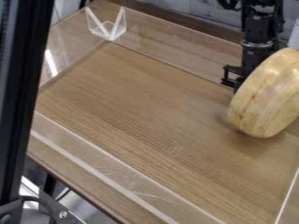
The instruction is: Put the green block in the brown bowl
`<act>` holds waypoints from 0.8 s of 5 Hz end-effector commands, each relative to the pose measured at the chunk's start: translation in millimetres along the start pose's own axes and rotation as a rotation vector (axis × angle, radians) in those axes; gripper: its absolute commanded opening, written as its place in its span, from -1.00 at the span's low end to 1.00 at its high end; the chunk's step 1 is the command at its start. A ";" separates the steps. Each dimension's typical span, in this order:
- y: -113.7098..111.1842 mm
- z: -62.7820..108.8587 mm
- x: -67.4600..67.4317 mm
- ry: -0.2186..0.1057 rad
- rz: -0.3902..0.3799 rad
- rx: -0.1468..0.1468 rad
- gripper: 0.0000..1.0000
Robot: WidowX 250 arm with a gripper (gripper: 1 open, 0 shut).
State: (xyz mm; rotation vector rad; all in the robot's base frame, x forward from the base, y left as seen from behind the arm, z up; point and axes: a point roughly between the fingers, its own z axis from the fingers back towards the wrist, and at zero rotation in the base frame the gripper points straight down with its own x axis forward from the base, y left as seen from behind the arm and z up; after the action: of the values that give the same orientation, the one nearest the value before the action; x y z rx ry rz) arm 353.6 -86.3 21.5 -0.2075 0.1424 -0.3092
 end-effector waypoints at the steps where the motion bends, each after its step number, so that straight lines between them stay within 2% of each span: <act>1: 1.2 12.9 4.7 -0.043 -0.009 0.013 -1.00; 2: 1.9 16.3 4.8 -0.048 -0.007 0.016 1.00; 3: 3.3 17.5 5.6 -0.054 -0.007 0.018 -1.00; 4: 3.9 20.1 5.6 -0.058 -0.006 0.020 1.00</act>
State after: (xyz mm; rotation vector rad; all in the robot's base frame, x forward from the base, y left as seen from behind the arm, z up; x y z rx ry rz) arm 355.0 -81.1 22.0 -0.2033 0.1411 -0.3034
